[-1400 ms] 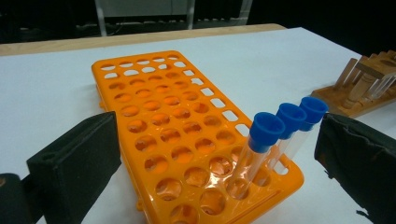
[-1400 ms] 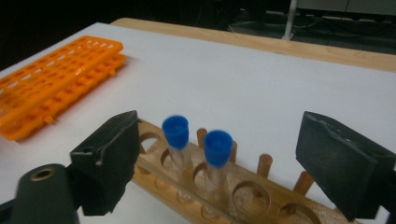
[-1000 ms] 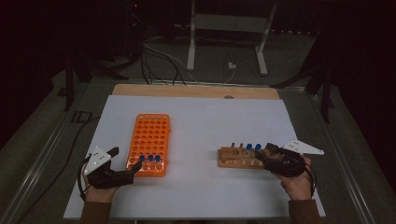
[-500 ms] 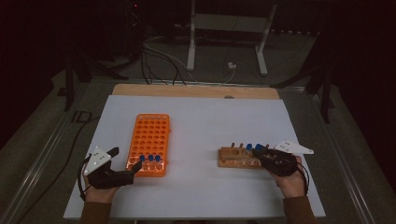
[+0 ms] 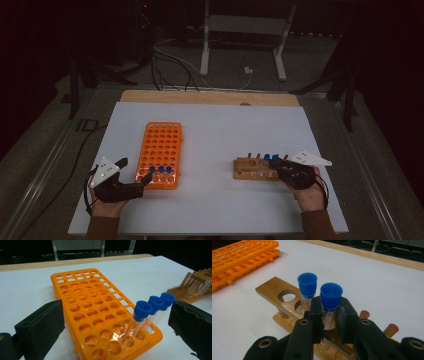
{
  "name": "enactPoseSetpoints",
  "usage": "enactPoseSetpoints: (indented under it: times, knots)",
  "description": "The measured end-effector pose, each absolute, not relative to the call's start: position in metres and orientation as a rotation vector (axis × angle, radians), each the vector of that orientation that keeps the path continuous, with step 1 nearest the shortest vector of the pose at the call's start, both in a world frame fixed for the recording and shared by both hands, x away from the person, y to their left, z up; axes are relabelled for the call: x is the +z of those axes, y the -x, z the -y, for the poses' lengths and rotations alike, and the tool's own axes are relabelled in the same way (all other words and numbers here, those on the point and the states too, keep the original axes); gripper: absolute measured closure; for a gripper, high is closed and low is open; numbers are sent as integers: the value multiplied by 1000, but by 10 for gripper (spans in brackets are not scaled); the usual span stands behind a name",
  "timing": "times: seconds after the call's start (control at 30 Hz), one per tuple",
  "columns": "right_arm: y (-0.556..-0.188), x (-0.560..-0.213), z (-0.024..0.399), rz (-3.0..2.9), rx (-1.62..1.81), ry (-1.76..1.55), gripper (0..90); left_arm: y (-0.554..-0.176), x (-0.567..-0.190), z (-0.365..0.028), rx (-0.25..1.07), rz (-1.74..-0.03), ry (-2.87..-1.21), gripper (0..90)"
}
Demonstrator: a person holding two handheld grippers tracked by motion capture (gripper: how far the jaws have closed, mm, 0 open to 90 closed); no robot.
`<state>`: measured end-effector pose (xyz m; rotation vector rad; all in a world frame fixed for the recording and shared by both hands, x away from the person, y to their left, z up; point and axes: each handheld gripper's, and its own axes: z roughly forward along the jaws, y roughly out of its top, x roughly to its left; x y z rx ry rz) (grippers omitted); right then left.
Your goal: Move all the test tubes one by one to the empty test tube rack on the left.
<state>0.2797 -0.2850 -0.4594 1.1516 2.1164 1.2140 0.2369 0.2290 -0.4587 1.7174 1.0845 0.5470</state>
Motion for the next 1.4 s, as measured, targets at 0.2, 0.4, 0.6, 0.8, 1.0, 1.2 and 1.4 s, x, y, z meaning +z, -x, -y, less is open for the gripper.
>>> enactPoseSetpoints:
  times: [0.2,0.4,0.6,0.8,1.0,1.2,1.4]
  knots:
    - [-278,-454,288,-2091,1245,-1157,768,-237,-458,-229,547,-1085,-1717,12]
    - [-274,-443,290,-2066,1269,-1155,768,-237,-458,-228,547,-1083,-1723,12]
    - [-274,-434,290,-2068,1290,-1148,768,-237,-458,-227,543,-1078,-1728,12]
    - [-274,-425,289,-2070,1287,-1138,768,-237,-457,-226,541,-1073,-1727,12]
    - [-273,-414,291,-2062,1280,-1127,768,-236,-454,-224,542,-1059,-1733,13]
    - [-269,-397,295,-2048,1306,-1107,768,-236,-446,-219,548,-1039,-1738,13]
    - [-263,-387,293,-2054,1339,-1084,768,-235,-442,-218,553,-1033,-1735,13]
